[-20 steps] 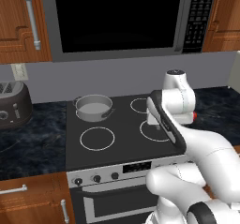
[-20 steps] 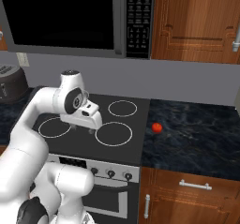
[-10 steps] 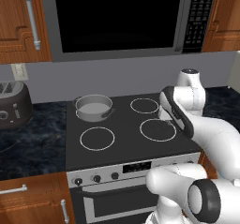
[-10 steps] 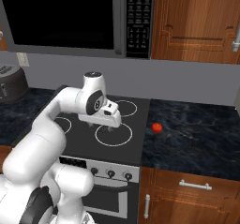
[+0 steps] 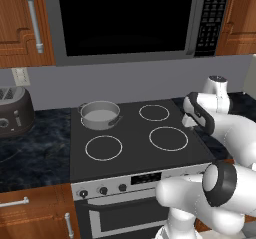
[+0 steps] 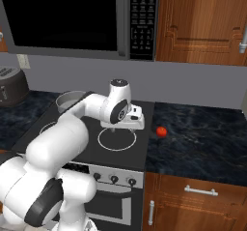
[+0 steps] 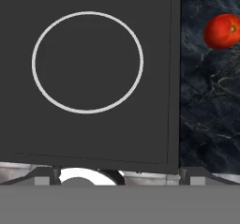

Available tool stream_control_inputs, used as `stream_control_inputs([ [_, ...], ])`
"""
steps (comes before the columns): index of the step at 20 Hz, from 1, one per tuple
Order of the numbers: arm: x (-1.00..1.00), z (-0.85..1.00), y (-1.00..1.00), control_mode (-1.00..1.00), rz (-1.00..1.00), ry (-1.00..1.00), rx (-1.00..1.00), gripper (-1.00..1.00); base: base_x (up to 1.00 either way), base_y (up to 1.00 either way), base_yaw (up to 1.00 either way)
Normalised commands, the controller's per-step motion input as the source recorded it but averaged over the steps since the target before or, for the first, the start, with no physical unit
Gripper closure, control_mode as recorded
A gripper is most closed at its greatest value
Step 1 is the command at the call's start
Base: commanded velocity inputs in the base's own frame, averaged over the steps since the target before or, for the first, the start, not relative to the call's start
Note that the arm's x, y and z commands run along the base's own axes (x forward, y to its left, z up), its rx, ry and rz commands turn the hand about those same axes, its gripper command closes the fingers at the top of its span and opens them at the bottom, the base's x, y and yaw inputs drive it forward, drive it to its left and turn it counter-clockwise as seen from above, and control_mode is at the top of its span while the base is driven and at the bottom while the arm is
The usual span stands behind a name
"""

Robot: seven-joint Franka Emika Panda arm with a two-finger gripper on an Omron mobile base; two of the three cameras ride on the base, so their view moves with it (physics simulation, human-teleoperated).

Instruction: Turn on the burner for the pot on the stove. Wait thirty seconds for the pot to heat up. Then add the tomato to the pot.

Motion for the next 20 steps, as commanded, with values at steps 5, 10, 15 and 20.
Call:
stream_control_inputs([
  [5,0.47,-0.10,-0.55,-1.00,0.13,-0.01,0.00,-1.00,0.00,0.00,0.00],
  [10,0.63,0.00,-0.68,-1.00,0.05,0.00,0.01,-1.00,0.00,0.00,0.00],
  [15,0.66,0.00,-0.42,-1.00,-0.02,0.01,0.01,-1.00,0.00,0.00,0.00],
  [20,0.70,-0.01,-0.22,-1.00,-0.14,0.00,0.00,-1.00,0.00,0.00,0.00],
])
